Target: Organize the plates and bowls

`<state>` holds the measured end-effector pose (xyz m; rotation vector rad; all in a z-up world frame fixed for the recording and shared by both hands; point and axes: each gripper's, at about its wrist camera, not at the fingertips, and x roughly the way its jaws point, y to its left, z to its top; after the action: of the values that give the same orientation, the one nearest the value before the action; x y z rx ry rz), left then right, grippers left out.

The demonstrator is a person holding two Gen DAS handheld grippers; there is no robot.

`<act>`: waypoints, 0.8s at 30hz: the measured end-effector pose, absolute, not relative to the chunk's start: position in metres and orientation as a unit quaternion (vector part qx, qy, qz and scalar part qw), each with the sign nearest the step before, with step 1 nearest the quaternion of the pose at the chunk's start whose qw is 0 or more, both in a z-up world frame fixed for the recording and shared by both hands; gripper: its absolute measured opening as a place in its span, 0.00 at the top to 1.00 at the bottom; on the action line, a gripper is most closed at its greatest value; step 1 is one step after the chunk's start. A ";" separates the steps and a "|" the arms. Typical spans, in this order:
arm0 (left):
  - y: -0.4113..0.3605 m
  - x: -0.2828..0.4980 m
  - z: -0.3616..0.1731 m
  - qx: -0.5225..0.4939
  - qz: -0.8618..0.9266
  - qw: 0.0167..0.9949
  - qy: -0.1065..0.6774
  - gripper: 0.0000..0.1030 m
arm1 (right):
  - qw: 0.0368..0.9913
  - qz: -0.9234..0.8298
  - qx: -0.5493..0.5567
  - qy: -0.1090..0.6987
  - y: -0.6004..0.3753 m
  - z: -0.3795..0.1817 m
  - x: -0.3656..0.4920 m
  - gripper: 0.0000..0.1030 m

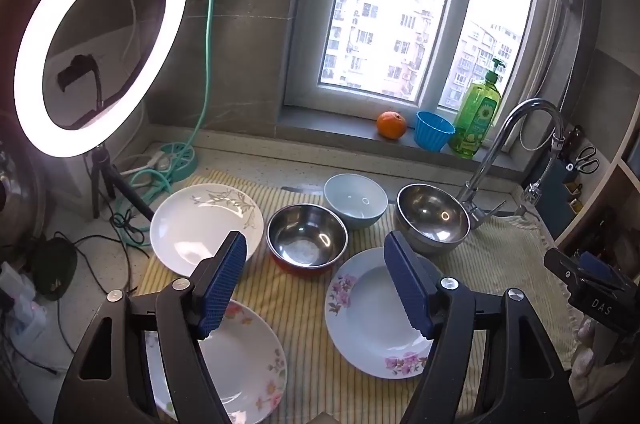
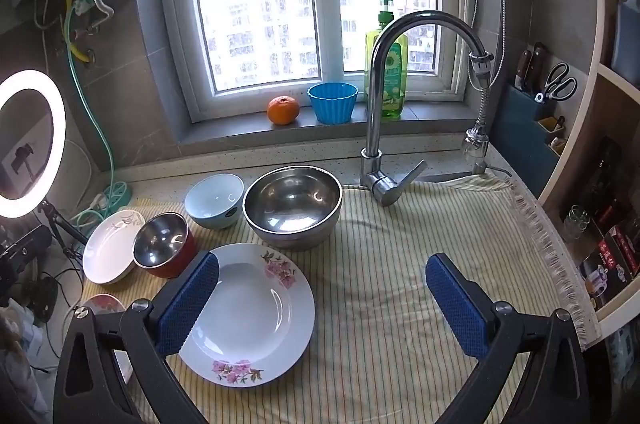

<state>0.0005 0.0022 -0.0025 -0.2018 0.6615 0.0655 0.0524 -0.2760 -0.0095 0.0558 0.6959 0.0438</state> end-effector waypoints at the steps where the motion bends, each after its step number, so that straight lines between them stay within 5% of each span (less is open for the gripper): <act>1: 0.002 0.000 -0.003 -0.099 0.032 0.940 0.324 0.31 | 0.940 0.020 0.026 0.341 -0.276 -0.009 0.053 0.01; 24: 0.001 -0.005 -0.005 -0.094 0.040 0.940 0.325 0.31 | 0.939 0.017 0.023 0.343 -0.277 -0.012 0.053 0.01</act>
<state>-0.0051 0.0009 -0.0050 -0.1927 0.6636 0.0808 0.0533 -0.2771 -0.0118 0.0473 0.7013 0.0337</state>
